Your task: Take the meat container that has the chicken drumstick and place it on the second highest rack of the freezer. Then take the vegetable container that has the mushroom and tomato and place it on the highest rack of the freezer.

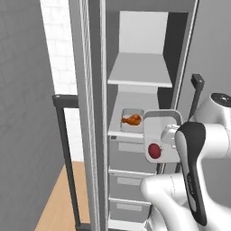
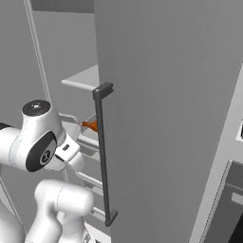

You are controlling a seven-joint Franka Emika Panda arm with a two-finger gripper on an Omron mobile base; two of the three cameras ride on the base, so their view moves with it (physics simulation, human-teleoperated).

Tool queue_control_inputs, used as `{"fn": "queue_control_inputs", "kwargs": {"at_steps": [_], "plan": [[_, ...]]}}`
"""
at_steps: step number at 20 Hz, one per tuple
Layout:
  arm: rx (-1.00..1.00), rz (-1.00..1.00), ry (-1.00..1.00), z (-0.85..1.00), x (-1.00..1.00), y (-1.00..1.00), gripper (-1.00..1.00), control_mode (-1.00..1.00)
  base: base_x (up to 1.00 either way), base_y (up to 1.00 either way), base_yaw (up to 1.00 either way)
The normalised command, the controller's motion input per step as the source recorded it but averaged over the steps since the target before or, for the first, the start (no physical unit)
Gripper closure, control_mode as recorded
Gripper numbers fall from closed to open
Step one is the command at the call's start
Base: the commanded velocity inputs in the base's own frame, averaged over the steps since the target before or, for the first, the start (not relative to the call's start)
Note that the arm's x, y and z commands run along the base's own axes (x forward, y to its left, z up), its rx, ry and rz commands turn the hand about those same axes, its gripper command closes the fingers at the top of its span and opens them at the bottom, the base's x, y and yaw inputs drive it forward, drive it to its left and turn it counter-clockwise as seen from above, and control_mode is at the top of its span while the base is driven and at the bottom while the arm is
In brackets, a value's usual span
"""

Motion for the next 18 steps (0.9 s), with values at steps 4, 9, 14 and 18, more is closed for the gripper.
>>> {"fn": "queue_control_inputs", "kwargs": {"at_steps": [4,9,14,18], "plan": [[0.0,0.0,0.0,0.0,0.0,0.0,1.0,1.0,0.02,0.02,-0.1],[0.0,0.0,0.0,0.0,0.0,0.0,1.0,1.0,0.19,0.03,-0.22],[0.0,0.0,0.0,0.0,0.0,0.0,1.0,1.0,0.31,0.08,-0.21],[0.0,0.0,0.0,0.0,0.0,0.0,1.0,1.0,0.19,0.14,-0.12]]}}
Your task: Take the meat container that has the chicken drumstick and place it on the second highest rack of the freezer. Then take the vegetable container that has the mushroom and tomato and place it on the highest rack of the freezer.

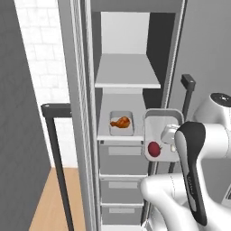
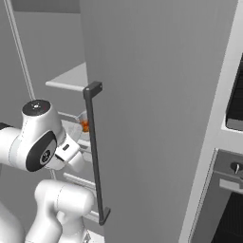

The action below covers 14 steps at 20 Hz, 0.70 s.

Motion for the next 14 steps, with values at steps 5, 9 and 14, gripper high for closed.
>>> {"fn": "queue_control_inputs", "kwargs": {"at_steps": [5,9,14], "plan": [[0.0,0.0,0.0,0.0,0.0,0.0,1.0,1.0,0.04,0.33,0.0],[0.0,0.0,0.0,0.0,0.0,0.0,1.0,1.0,0.0,0.25,0.02],[0.0,0.0,0.0,0.0,0.0,0.0,1.0,1.0,0.0,0.04,0.03]]}}
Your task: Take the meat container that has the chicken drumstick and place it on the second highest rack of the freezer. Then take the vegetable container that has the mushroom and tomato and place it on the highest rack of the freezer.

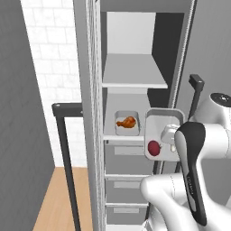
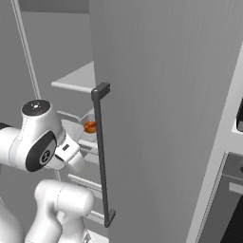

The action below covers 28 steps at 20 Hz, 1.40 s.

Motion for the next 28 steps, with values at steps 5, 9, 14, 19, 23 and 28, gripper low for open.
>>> {"fn": "queue_control_inputs", "kwargs": {"at_steps": [5,9,14,19,23,28], "plan": [[0.0,0.0,0.0,0.0,0.0,0.0,1.0,1.0,0.0,0.0,0.0],[0.0,0.0,0.0,0.0,0.0,0.0,1.0,1.0,0.0,0.0,0.0],[-0.01,0.0,-0.06,0.09,0.0,0.0,1.0,-1.0,0.0,0.0,0.0],[-0.14,0.01,-0.23,0.42,0.0,0.05,1.0,-1.0,0.0,0.0,0.0],[-0.11,0.01,-0.06,0.52,0.3,0.06,1.0,-1.0,0.0,0.0,0.0],[0.11,0.01,0.4,0.56,0.67,0.0,1.0,-1.0,0.0,0.0,0.0]]}}
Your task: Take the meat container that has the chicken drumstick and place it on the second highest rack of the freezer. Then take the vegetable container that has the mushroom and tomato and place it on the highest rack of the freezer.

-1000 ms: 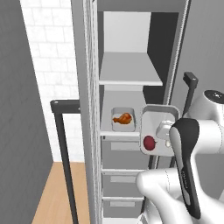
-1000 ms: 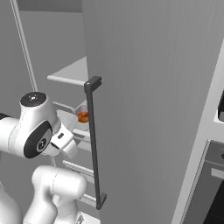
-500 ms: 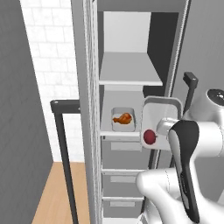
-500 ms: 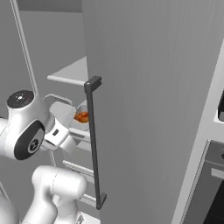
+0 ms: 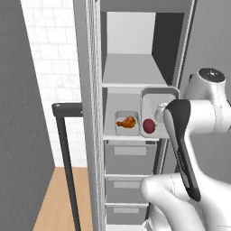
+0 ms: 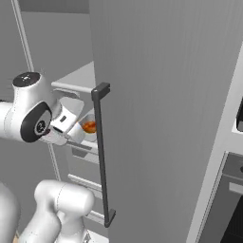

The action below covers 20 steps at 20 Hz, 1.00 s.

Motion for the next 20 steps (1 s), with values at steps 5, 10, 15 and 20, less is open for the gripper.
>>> {"fn": "queue_control_inputs", "kwargs": {"at_steps": [5,10,15,20], "plan": [[0.12,0.06,0.37,0.59,0.24,0.01,1.0,-1.0,0.0,0.0,0.0],[0.01,0.06,0.08,0.1,0.0,0.13,1.0,-1.0,0.0,0.0,0.0],[0.0,0.0,-0.17,0.02,0.1,0.2,1.0,-1.0,0.0,0.0,0.0],[0.0,0.0,-0.23,0.19,0.19,0.19,1.0,-1.0,0.0,0.0,0.0]]}}
